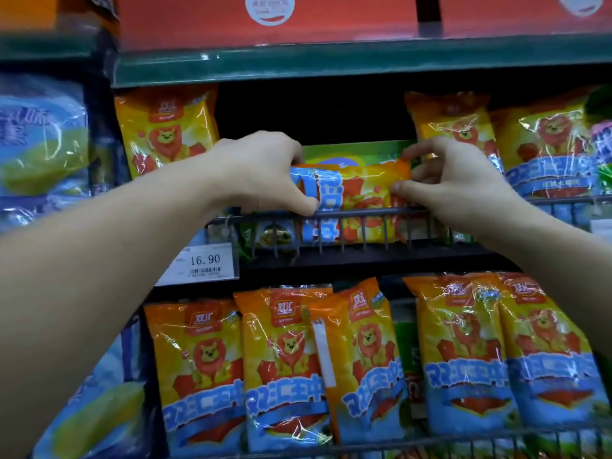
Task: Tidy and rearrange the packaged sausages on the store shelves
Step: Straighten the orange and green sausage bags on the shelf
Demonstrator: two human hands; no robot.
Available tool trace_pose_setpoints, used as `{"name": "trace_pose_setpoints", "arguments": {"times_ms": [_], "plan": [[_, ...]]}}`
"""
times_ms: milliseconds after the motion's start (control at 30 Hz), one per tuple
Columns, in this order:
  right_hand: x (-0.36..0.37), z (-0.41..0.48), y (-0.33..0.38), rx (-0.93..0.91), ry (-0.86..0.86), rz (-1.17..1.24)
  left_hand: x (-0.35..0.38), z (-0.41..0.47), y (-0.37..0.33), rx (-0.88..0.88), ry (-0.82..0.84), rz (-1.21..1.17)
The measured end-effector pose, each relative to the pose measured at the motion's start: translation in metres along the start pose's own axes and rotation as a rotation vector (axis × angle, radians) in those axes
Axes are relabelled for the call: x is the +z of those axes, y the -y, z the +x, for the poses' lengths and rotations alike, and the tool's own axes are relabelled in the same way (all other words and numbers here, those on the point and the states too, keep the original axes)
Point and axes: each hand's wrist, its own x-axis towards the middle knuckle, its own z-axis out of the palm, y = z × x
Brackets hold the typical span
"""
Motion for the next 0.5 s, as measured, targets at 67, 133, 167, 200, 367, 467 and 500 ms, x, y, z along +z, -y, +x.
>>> {"name": "trace_pose_setpoints", "arguments": {"times_ms": [67,133,167,200,367,467,500], "plan": [[0.004,0.000,0.001,-0.016,-0.061,0.058,0.000,-0.002,0.001,-0.002,0.004,-0.010],[0.007,0.000,0.003,-0.035,-0.110,0.105,-0.001,-0.004,0.002,-0.003,0.007,0.017],[0.008,0.002,0.004,-0.046,-0.126,0.127,-0.002,-0.006,0.002,-0.006,0.009,0.028],[0.009,0.003,0.006,-0.060,-0.138,0.151,-0.003,-0.007,0.003,-0.011,0.020,0.019],[0.010,0.015,0.018,-0.162,-0.222,0.185,-0.005,-0.006,0.000,-0.044,0.062,-0.120],[0.013,0.020,0.020,-0.182,-0.237,0.204,-0.003,-0.003,-0.003,-0.079,0.032,-0.229],[0.014,0.022,0.020,-0.186,-0.244,0.210,-0.002,-0.003,-0.004,-0.086,0.020,-0.254]]}}
